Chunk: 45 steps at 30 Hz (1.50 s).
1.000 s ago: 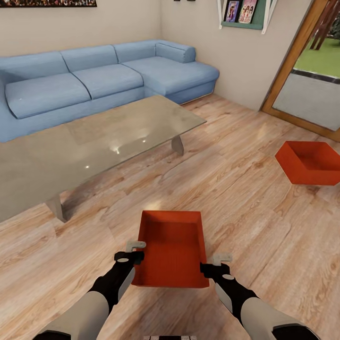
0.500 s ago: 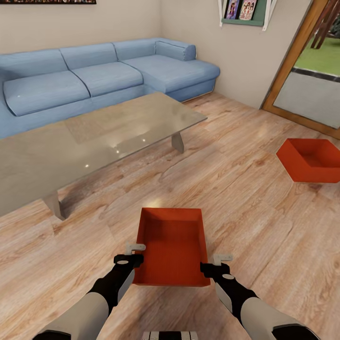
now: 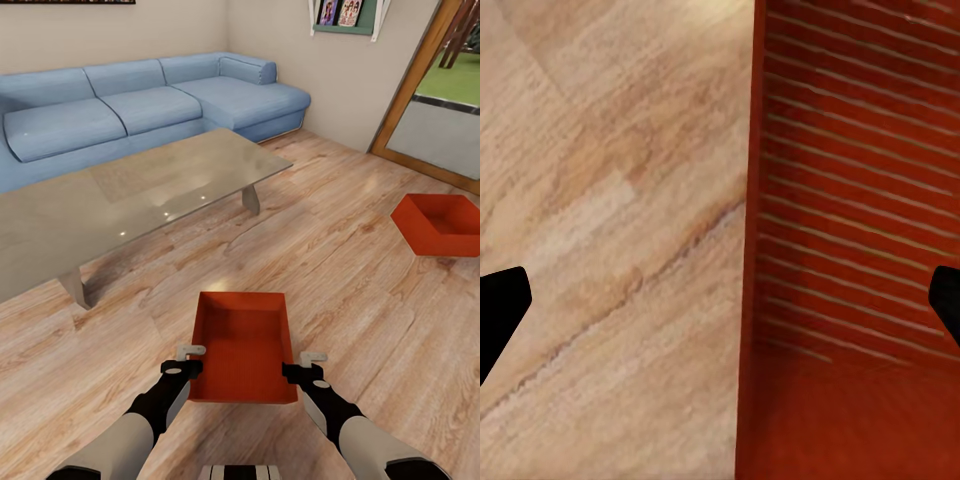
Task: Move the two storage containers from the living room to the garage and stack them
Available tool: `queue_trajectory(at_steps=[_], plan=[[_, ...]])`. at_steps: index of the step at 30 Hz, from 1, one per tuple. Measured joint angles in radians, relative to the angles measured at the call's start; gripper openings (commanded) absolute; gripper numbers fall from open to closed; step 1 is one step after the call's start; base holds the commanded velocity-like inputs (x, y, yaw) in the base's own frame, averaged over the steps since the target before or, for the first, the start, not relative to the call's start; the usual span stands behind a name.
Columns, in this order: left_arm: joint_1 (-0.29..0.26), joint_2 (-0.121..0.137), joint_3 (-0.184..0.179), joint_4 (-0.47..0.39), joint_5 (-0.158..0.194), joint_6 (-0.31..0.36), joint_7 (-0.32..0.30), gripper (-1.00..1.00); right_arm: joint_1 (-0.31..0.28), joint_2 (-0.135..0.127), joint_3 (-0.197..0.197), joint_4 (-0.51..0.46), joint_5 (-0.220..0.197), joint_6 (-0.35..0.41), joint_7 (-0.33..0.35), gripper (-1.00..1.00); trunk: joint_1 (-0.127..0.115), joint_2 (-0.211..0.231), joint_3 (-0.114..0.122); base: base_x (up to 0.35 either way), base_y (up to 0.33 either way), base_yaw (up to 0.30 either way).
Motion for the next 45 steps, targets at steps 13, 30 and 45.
queue_trajectory(at_steps=[13,30,45], plan=[[0.000,0.000,0.001,-0.001,0.000,0.000,0.000,1.00,0.000,-0.002,-0.002,-0.001,-0.003,-0.002,0.007,1.00,0.050,-0.091,-0.041,0.000,0.000,0.000],[0.000,0.002,0.001,-0.002,0.000,0.000,0.000,1.00,0.001,-0.003,0.002,-0.001,-0.004,0.000,0.010,1.00,0.104,-0.189,-0.085,0.000,0.000,0.000],[0.000,0.002,0.003,0.000,0.001,0.000,0.000,1.00,0.000,-0.003,0.005,-0.001,-0.003,-0.001,0.010,1.00,0.104,-0.189,-0.085,0.000,0.000,0.000]])
